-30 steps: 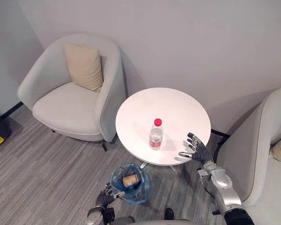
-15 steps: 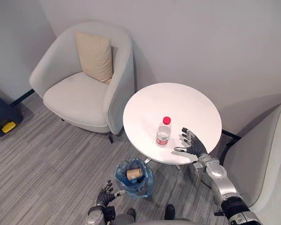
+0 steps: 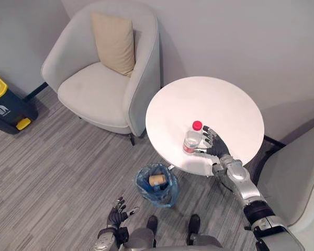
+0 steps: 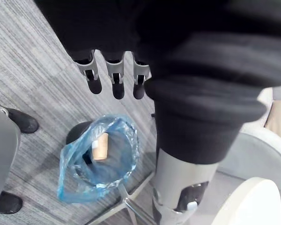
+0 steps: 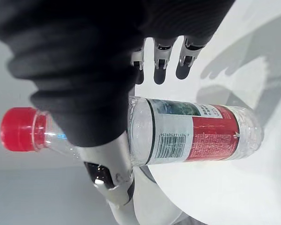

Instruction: Gather rubbish on tea table into small bin, then transfer packed bag to large trash can.

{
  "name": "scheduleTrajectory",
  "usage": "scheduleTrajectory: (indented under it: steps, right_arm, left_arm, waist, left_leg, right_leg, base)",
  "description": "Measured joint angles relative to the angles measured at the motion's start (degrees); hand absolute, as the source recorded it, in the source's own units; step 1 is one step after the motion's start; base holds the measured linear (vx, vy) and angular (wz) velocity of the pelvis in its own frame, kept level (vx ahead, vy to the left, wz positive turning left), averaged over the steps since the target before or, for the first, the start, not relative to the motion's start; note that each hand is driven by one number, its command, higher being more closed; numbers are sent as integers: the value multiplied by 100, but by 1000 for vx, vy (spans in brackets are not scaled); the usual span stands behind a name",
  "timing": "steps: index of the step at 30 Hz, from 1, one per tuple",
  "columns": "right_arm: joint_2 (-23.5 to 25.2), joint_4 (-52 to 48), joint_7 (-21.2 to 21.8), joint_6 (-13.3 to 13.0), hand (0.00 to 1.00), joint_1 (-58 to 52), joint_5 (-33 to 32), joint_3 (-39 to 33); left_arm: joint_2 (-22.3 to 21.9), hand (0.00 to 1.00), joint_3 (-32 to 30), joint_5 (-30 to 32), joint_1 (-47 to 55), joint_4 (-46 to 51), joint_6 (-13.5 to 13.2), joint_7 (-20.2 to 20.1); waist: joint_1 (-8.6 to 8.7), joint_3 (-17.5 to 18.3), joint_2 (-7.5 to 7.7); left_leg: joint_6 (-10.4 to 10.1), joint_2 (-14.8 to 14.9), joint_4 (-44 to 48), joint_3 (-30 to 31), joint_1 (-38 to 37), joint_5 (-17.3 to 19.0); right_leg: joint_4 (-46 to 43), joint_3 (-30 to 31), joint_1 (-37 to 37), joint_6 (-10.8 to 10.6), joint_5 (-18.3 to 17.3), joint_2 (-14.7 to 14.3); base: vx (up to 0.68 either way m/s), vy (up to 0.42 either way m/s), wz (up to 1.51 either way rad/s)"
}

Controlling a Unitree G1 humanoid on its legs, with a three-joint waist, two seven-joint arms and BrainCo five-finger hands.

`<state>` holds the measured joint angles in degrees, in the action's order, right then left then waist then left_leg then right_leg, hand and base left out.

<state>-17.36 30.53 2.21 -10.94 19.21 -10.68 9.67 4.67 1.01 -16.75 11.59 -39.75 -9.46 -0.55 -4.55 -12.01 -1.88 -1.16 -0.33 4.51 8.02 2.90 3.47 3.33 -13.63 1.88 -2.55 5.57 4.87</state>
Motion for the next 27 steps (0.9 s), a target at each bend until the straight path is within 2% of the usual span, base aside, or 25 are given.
scheduleTrajectory:
  steps: [3, 7, 8, 13, 17, 19, 21, 25, 27]
  right_arm:
    - [-33, 1, -97, -1, 0, 175, 0, 36]
    - [-65, 24, -102, -1, 0, 402, 0, 113]
    - [-106, 30, -103, -1, 100, 516, 0, 199]
    - [-135, 247, -133, -3, 100, 835, -4, 217]
    - [-373, 247, -204, -1, 100, 992, -7, 353]
    - [-469, 246, -209, 2, 100, 996, -7, 427]
    - [-491, 229, -206, 4, 100, 996, -7, 443]
    - [-502, -103, -215, 6, 100, 986, -2, 438]
    - [-539, -641, -216, 4, 100, 894, 0, 406]
  left_arm:
    - [-9, 0, 1, -75, -51, 141, -20, 69]
    - [-39, 0, 0, -121, -66, 216, -106, 77]
    - [-57, 0, 1, -134, -98, 218, -107, 81]
    - [-126, 0, 3, -171, -157, 272, -115, 100]
    - [-128, 0, 2, -174, -164, 375, -120, 155]
    - [-127, 0, -5, -177, -163, 375, -121, 195]
    - [-127, 0, -6, -178, -164, 380, -121, 194]
    - [-127, 0, -11, -178, -163, 399, -120, 193]
    - [-129, 0, -21, -171, -163, 461, -119, 189]
  waist:
    - [-96, -146, -32]
    - [-110, -233, -93]
    - [-109, -340, -118]
    - [-127, -471, -161]
    - [-132, -569, -221]
    - [-224, -588, -242]
    - [-242, -590, -246]
    - [-245, -591, -246]
    - [-246, -591, -245]
  left_leg:
    - [0, -6, 58, 8, 71, 0]
    - [-1, -37, 192, 53, 292, 2]
    - [-1, -47, 251, 68, 316, 2]
    - [-2, -64, 368, 92, 474, 2]
    - [15, -60, 438, 143, 643, 14]
    - [19, -60, 437, 140, 647, 16]
    - [20, -62, 445, 140, 649, 17]
    - [19, -65, 459, 135, 625, 16]
    - [23, -65, 459, 99, 575, 19]
  right_leg:
    - [-37, -12, 52, 0, 0, 10]
    - [-137, -35, 237, 1, 0, 40]
    - [-178, -42, 244, 1, 0, 49]
    - [-295, -55, 388, 1, -2, 77]
    - [-342, -112, 444, 5, -6, 103]
    - [-343, -110, 449, 5, -6, 109]
    - [-343, -109, 450, 10, -9, 109]
    - [-345, -96, 450, 14, -12, 109]
    - [-351, -52, 449, 14, -12, 108]
  base:
    - [-36, 1, 3]
    - [-56, 10, 6]
    - [-56, 15, 4]
    - [-64, 9, 4]
    - [-62, 2, 9]
    - [-24, 5, 1]
    - [0, 0, 0]
    - [5, 1, -1]
    - [26, 6, -8]
